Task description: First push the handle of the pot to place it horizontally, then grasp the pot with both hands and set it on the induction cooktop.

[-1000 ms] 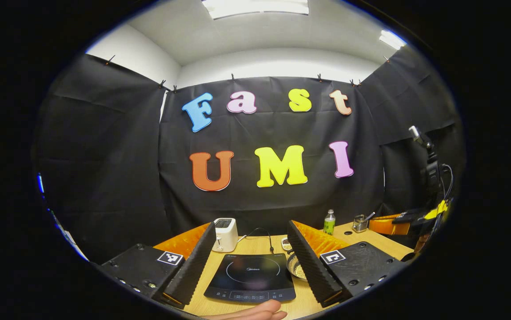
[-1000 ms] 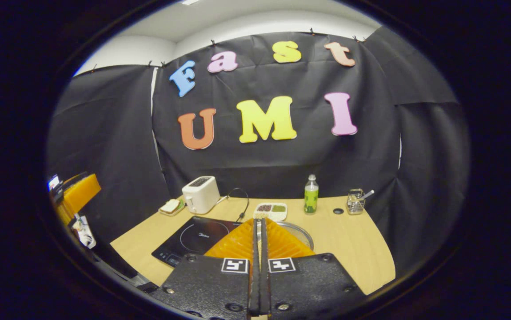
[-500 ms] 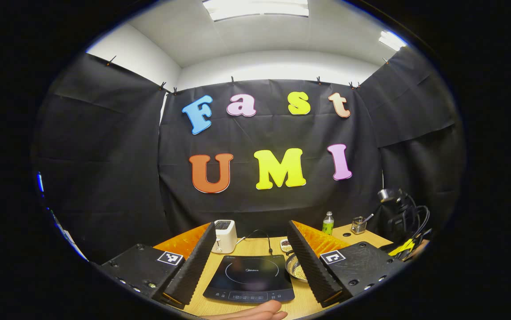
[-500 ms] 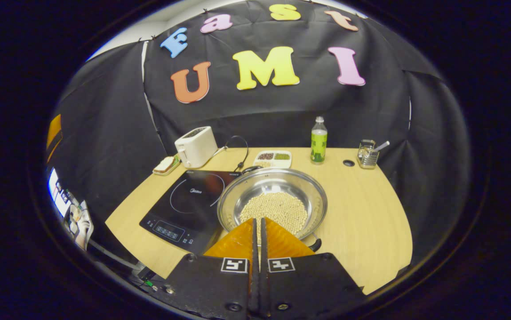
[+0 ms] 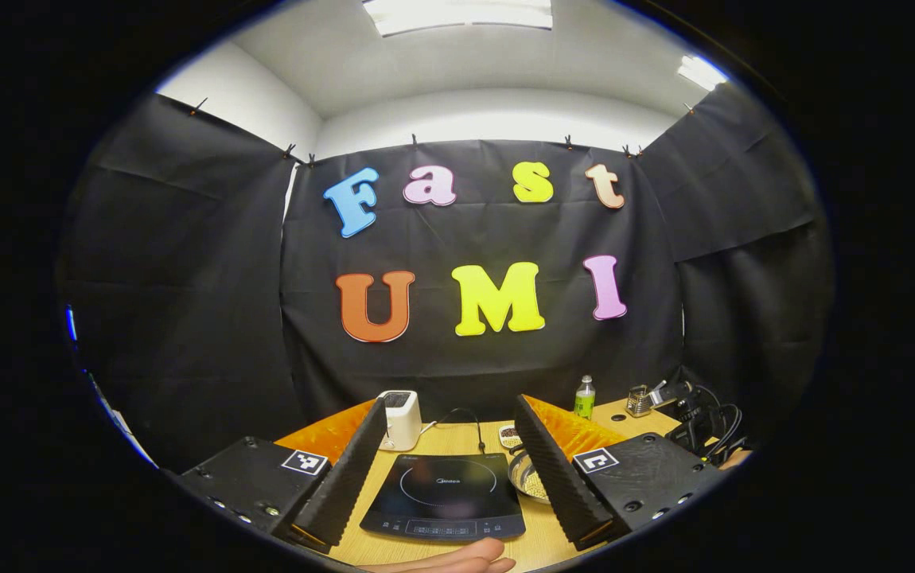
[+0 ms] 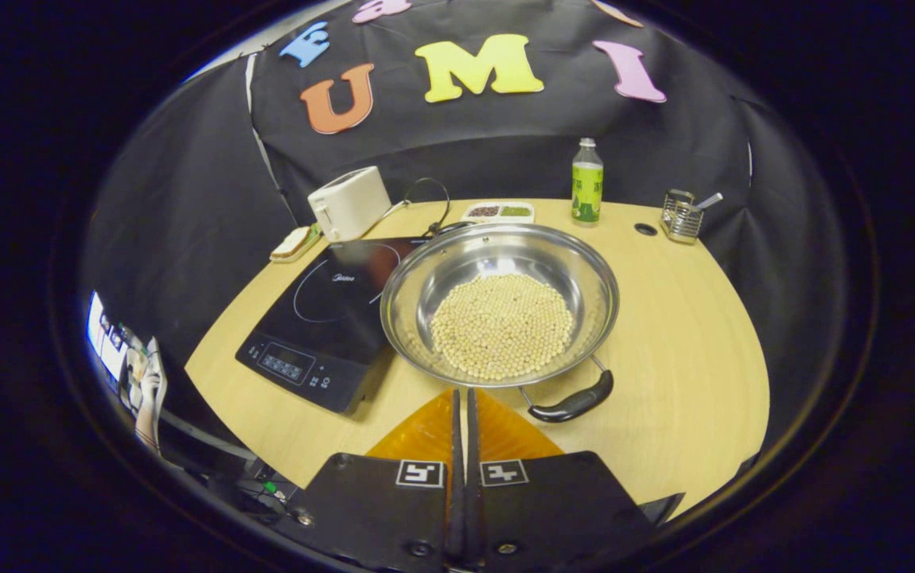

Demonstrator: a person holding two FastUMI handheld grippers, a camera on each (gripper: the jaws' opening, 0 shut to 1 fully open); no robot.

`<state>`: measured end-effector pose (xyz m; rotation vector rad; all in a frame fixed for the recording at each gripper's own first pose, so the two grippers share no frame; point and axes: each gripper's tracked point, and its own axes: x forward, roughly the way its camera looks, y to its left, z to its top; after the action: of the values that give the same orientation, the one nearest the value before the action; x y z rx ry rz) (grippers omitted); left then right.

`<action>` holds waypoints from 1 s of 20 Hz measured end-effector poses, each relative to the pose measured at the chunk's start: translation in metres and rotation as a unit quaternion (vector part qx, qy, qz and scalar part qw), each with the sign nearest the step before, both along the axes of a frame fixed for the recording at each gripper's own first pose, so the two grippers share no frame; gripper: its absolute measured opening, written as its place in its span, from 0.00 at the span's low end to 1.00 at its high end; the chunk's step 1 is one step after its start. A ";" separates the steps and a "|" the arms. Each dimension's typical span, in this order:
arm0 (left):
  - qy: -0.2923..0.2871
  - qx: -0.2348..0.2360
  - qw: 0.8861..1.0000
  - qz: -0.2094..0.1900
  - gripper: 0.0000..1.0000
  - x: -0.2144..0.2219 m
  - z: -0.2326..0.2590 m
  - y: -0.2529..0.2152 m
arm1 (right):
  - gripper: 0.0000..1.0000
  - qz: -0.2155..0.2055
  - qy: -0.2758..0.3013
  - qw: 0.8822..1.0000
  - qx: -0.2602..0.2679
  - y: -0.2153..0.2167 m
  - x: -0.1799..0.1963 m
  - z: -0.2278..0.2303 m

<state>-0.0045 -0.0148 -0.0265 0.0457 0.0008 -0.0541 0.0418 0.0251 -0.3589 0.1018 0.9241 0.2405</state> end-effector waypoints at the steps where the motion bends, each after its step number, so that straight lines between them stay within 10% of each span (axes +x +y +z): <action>1: 0.001 0.002 1.000 0.001 0.96 0.000 -0.001 0.000 | 0.03 -0.001 0.006 1.000 -0.001 -0.003 -0.001 -0.005; 20: -0.016 0.016 0.999 0.023 0.96 -0.008 -0.003 0.006 | 0.04 -0.051 0.000 0.998 -0.031 -0.071 0.026 -0.043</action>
<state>-0.0125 -0.0091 -0.0298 0.0779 -0.0294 -0.0070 0.0677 -0.0464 -0.4014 0.0914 0.9232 0.1175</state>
